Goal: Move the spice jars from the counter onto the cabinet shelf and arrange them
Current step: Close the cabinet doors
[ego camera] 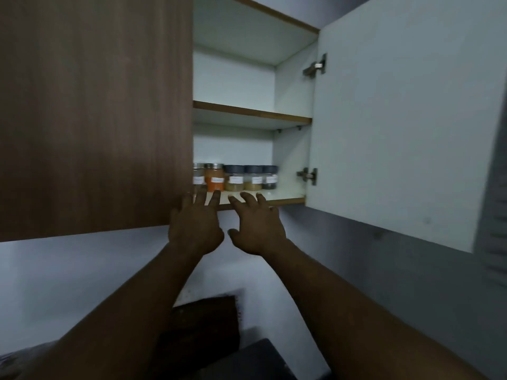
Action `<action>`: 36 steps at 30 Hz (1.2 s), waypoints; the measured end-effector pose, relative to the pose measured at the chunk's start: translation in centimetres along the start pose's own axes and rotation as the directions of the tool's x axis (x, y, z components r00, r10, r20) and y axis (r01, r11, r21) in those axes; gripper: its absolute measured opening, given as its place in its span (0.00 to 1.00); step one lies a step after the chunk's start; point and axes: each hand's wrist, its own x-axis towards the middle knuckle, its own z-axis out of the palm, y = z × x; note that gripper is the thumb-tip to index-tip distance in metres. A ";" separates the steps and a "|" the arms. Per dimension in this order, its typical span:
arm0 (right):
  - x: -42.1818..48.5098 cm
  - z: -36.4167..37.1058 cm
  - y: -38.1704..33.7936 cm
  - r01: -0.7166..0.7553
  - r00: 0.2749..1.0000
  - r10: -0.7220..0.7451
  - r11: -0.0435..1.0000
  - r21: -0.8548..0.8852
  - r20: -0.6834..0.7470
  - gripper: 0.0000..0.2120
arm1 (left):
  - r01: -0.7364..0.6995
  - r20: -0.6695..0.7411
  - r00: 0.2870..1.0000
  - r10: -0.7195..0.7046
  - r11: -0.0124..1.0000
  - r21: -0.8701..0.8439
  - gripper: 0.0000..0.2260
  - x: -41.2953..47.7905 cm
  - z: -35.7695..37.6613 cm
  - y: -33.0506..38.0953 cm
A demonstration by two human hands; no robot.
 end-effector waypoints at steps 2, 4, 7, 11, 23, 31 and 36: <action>-2.4 -2.0 2.5 -0.056 0.998 0.055 0.998 -0.029 -0.019 0.38 | -0.092 -0.025 0.996 0.091 0.995 -0.045 0.41 0.1 -0.4 3.6; -5.0 -4.3 5.0 -0.119 0.992 0.115 0.990 -0.078 -0.058 0.34 | -0.196 -0.039 0.980 0.193 0.973 -0.123 0.41 -0.2 -1.0 8.0; -9.0 -7.4 8.8 -0.235 0.970 0.220 0.955 -0.181 -0.099 0.31 | -0.370 -0.093 0.929 0.358 0.903 -0.218 0.40 -1.0 -2.1 14.6; -14.1 -11.4 14.0 -0.392 0.915 0.352 0.890 -0.235 -0.195 0.29 | -0.504 -0.139 0.863 0.486 0.805 -0.313 0.36 -2.5 -3.9 22.5; -22.5 -17.4 27.6 -0.654 0.715 0.657 0.749 0.106 -0.239 0.33 | -0.744 -0.253 0.664 0.704 0.656 -0.127 0.34 -3.8 -5.9 40.3; -22.3 -14.2 31.6 -0.569 0.773 0.626 0.758 0.319 -0.108 0.37 | -0.774 -0.236 0.605 0.761 0.631 0.052 0.34 -2.6 -3.5 42.5; -21.4 -12.4 31.4 -0.550 0.669 0.672 0.735 0.397 -0.316 0.22 | -0.797 -0.302 0.539 0.787 0.592 0.119 0.30 -1.9 -3.6 41.5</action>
